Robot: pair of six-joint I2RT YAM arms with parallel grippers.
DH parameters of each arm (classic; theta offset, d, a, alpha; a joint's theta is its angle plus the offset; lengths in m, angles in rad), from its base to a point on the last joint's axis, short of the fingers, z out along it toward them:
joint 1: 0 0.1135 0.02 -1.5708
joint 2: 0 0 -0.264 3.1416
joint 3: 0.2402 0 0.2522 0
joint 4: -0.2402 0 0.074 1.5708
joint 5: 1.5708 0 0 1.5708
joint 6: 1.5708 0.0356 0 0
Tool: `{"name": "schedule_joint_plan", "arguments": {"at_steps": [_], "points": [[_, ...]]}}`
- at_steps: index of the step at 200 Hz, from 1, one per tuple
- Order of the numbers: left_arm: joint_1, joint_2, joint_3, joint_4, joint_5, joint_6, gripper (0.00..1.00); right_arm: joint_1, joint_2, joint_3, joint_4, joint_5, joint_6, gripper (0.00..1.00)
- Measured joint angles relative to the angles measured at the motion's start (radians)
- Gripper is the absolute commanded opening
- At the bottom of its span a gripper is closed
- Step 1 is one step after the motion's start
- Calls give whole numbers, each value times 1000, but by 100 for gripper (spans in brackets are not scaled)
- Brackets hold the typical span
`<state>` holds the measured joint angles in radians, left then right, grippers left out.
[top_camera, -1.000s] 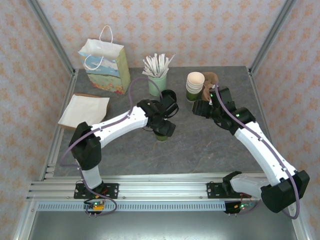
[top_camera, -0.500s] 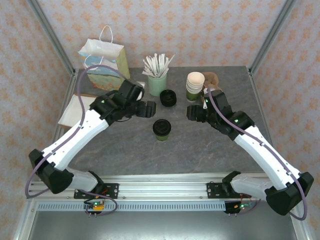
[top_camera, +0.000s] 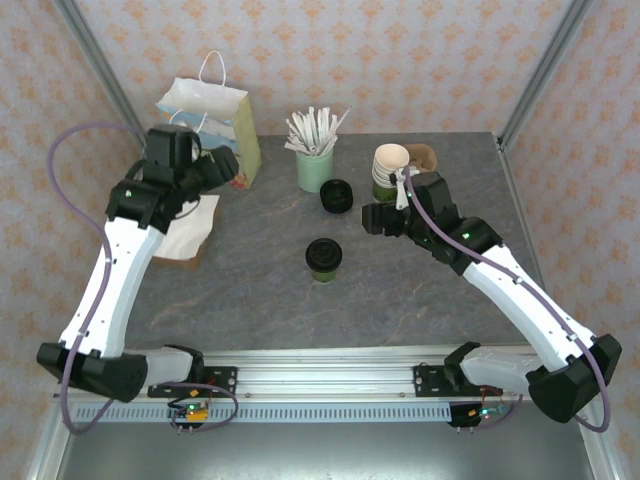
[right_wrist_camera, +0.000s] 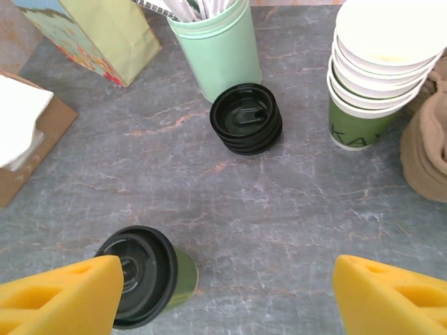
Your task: Pack the takeout coffee
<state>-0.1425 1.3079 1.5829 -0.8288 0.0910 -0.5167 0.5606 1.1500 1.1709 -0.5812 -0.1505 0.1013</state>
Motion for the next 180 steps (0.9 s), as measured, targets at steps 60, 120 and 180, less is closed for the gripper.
{"name": "schedule_joint_plan", "arguments": {"at_steps": [60, 120, 180], "points": [[33, 71, -31, 42, 89, -59, 82, 2, 15, -1, -23, 91, -5, 81], [33, 56, -118, 58, 115, -58, 83, -27, 78, 0, -93, 238, 3, 82], [33, 56, -140, 86, 169, -58, 83, -359, 217, 83, -63, 212, -5, 69]]}}
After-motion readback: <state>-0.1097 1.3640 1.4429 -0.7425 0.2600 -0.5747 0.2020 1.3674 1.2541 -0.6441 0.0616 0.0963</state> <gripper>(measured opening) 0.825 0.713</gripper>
